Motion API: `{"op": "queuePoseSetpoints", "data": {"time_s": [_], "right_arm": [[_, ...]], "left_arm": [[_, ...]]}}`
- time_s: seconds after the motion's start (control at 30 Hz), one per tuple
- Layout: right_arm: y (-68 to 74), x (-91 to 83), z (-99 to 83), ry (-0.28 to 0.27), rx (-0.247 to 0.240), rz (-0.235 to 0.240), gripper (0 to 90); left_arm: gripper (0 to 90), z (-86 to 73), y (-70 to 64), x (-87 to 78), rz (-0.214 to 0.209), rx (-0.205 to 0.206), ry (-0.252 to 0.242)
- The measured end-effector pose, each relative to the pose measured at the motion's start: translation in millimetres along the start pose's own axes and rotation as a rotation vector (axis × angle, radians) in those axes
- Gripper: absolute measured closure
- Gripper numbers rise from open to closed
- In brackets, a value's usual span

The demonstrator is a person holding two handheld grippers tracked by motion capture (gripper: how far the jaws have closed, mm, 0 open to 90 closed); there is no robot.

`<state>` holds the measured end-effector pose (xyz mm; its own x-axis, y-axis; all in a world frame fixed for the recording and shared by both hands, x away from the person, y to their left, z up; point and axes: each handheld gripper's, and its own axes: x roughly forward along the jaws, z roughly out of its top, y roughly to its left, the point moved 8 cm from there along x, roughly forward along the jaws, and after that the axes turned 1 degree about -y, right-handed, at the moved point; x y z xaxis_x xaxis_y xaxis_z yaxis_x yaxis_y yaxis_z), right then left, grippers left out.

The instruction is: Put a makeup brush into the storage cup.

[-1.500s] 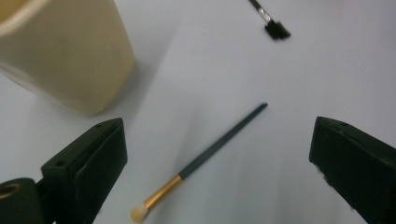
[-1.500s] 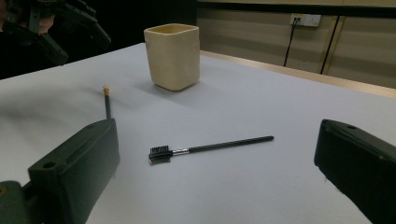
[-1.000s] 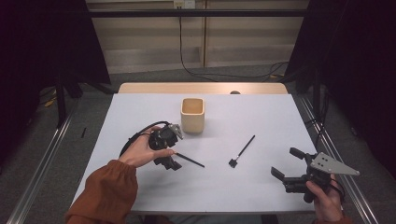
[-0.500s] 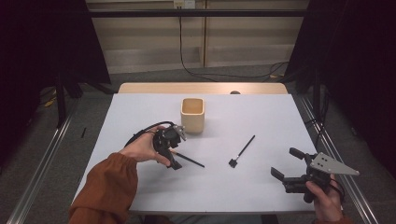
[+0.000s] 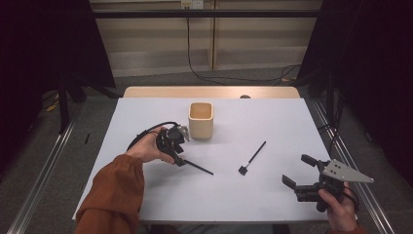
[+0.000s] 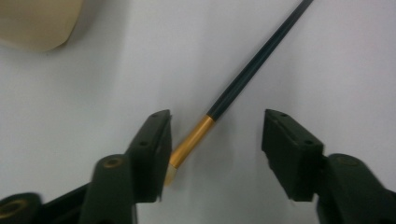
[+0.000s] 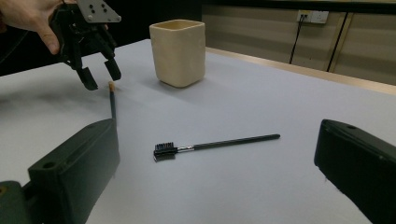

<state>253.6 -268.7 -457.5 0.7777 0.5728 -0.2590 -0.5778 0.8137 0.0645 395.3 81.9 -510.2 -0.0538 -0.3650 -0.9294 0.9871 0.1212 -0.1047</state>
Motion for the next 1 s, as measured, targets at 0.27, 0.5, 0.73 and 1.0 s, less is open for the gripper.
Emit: {"op": "queuePoseSetpoints", "data": {"time_s": [0.27,0.5,0.73,1.0], "right_arm": [[-0.5,-0.2,0.1,-0.002,-0.001,-0.003,0.0],[-0.2,0.1,0.0,0.000,0.000,-0.001,0.0],[0.0,0.4,-0.2,0.001,0.002,-0.001,0.0],[0.9,1.3,-1.1,0.006,-0.003,0.002,0.0]], "left_arm": [[54.4,1.1,2.5,3.8,0.021,0.036,0.047],[58.6,-1.7,2.2,9.0,0.012,0.049,0.087],[62.9,-1.3,1.9,15.4,0.012,0.070,0.118],[80.2,-0.9,3.2,16.3,0.017,0.055,0.102]]}}
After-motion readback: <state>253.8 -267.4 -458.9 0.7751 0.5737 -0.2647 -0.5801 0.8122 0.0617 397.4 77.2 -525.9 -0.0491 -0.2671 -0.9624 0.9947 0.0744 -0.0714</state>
